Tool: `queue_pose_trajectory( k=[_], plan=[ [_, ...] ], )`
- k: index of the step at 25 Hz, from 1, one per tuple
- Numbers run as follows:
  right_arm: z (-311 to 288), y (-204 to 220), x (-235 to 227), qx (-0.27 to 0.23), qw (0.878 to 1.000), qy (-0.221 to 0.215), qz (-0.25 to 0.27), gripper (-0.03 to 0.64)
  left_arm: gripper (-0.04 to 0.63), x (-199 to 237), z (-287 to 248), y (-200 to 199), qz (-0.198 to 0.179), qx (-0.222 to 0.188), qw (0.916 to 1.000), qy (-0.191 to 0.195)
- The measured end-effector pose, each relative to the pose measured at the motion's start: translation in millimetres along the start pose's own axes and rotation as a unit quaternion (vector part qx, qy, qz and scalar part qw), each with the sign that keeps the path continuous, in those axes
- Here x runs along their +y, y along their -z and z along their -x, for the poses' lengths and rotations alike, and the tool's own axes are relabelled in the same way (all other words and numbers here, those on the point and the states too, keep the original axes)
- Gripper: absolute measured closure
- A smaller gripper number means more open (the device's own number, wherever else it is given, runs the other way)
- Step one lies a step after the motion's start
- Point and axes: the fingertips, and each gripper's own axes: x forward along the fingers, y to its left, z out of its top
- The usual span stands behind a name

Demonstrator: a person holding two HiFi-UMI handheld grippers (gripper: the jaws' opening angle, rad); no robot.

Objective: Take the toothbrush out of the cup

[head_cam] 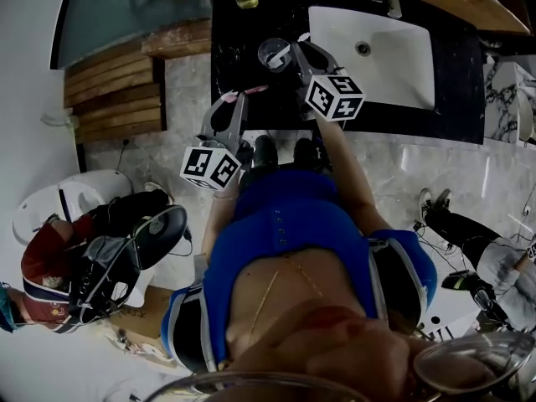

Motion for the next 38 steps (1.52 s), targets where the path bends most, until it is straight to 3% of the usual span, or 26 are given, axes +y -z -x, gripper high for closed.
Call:
queue_pose_trajectory(
  k=[10, 19, 34, 38],
  plan=[
    [39, -60, 29, -0.055, 0.997, -0.046, 0.035, 0.598, 0.571, -12, -14, -10, -0.008, -0.004, 0.9995, 0.031],
    [94, -111, 55, -0.069, 0.987, -0.036, 0.144, 0.597, 0.571, -20, -22, -20, -0.019, 0.000, 0.9982, 0.058],
    [108, -51, 27, 0.016, 0.988, 0.011, 0.152, 0.597, 0.571, -37, -30, -9, -0.020, 0.029, 0.9955, 0.088],
    [108, -39, 24, 0.025, 0.989, 0.017, 0.146, 0.597, 0.571, -36, -30, -2, -0.004, 0.042, 0.9948, 0.093]
  ],
)
